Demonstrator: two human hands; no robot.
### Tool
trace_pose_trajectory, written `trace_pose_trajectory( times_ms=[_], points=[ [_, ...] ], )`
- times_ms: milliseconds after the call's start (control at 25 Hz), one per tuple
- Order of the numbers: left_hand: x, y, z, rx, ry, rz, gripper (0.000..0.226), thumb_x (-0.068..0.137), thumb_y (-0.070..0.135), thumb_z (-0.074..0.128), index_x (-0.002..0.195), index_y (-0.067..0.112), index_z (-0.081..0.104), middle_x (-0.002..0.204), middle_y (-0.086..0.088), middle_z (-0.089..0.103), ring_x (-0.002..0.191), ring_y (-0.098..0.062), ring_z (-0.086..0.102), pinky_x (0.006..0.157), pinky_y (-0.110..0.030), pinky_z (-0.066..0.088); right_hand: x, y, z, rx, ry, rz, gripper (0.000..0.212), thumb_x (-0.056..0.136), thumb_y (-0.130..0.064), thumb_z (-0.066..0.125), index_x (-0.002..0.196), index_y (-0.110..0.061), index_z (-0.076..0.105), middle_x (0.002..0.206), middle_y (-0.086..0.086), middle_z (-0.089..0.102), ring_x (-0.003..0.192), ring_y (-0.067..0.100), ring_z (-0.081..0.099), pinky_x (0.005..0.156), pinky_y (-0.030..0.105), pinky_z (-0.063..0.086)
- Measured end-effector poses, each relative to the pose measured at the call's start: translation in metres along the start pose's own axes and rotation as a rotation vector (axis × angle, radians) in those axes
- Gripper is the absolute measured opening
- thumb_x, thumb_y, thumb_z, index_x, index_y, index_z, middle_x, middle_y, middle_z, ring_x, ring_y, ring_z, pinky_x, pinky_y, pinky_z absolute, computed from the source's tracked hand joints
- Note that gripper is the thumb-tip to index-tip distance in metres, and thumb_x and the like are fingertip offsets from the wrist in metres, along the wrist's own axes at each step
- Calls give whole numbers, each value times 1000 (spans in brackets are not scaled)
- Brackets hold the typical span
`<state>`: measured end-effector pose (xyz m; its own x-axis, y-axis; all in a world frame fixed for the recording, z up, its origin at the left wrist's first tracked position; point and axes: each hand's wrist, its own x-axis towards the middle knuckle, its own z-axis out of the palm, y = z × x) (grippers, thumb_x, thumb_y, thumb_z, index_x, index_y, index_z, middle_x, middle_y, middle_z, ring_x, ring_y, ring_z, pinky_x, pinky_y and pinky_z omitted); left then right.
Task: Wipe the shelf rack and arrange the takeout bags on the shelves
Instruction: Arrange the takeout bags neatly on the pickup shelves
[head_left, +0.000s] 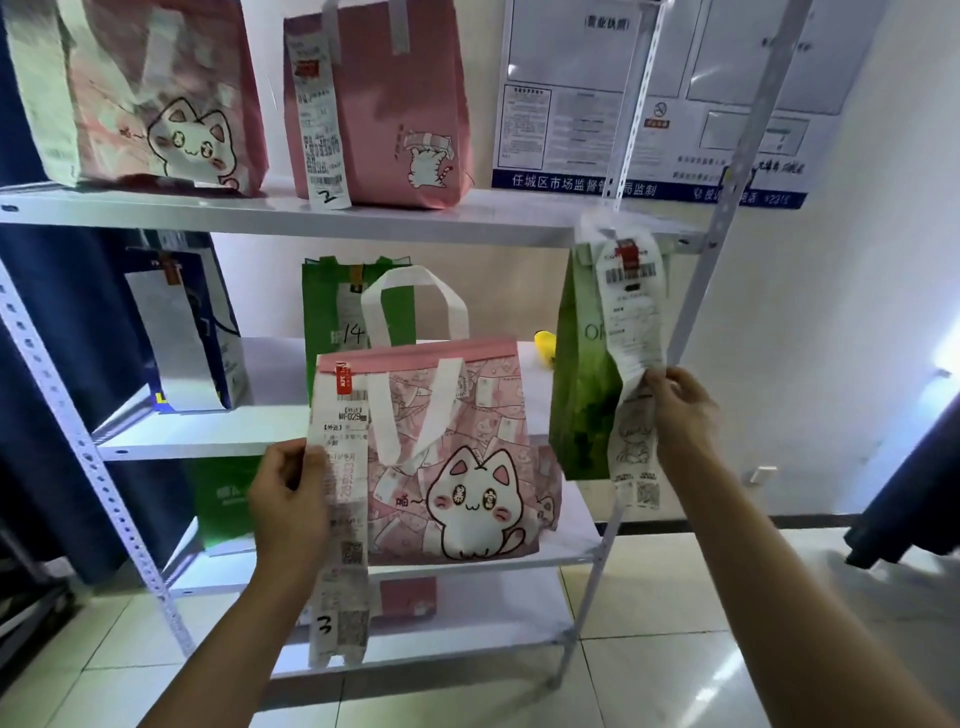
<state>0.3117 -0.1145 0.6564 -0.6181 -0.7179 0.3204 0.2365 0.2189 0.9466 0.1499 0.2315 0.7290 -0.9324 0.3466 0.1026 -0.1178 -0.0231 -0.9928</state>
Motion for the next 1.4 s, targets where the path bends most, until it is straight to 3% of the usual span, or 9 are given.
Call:
trace_pose_trajectory(
  times_ms=[120,200,320,640,760,920,1120,1240,1400],
  points=[
    [-1,-2,1,-7,-10,3,12,99,33,57,98,22,62,93,10,71,82,-5,70,62,-21,52,3,33,11,-25,16,76,16,96,-31,65,81,-32,70,81,-11,71,60,6,68,41,16,48],
    [-1,-1,3,-12,-21,-10,11,99,34,57,98,23,61,94,6,72,81,-5,70,62,-22,53,15,52,21,-26,-4,125,14,95,-29,67,82,-28,71,79,-7,73,51,5,67,42,20,52],
    [2,1,16,-16,-5,-7,11,100,29,57,99,19,62,95,8,72,80,0,70,60,-18,53,42,72,38,-34,-43,186,10,95,-31,68,93,-23,73,86,0,76,63,17,71,58,30,59],
    [15,0,77,-21,70,-24,9,99,27,58,92,28,62,92,10,74,82,2,70,56,-10,54,135,73,95,13,-94,169,19,97,-32,65,79,-27,66,81,-5,72,63,13,66,53,22,48],
    [22,-4,102,-7,121,-10,12,99,23,59,90,30,61,96,9,72,82,-1,71,58,-11,54,165,78,117,50,-112,125,15,98,-25,64,84,-22,68,74,-7,70,51,5,64,45,17,47],
    [27,-11,128,-12,166,8,12,99,18,59,92,27,62,98,8,72,85,-1,71,62,-11,54,190,96,139,129,-156,91,10,99,-24,62,99,-16,68,83,-2,69,69,13,66,62,22,55],
    [29,-18,141,16,207,12,12,99,18,59,92,27,61,96,8,72,83,2,70,62,-11,53,199,108,148,127,-234,40,9,98,-23,63,90,-24,67,82,-11,70,59,-8,64,54,9,48],
    [31,-21,145,20,215,7,11,99,21,60,91,29,61,97,7,73,84,1,71,62,-12,54,198,108,143,126,-293,42,3,95,-29,68,94,-26,69,88,-11,73,71,-2,70,61,13,54],
    [34,-22,147,16,201,-4,9,98,23,61,92,29,62,98,7,73,85,2,71,63,-11,54,191,101,134,90,-319,47,16,90,-23,72,105,-21,69,91,-6,75,73,4,72,54,12,52]
  ],
)
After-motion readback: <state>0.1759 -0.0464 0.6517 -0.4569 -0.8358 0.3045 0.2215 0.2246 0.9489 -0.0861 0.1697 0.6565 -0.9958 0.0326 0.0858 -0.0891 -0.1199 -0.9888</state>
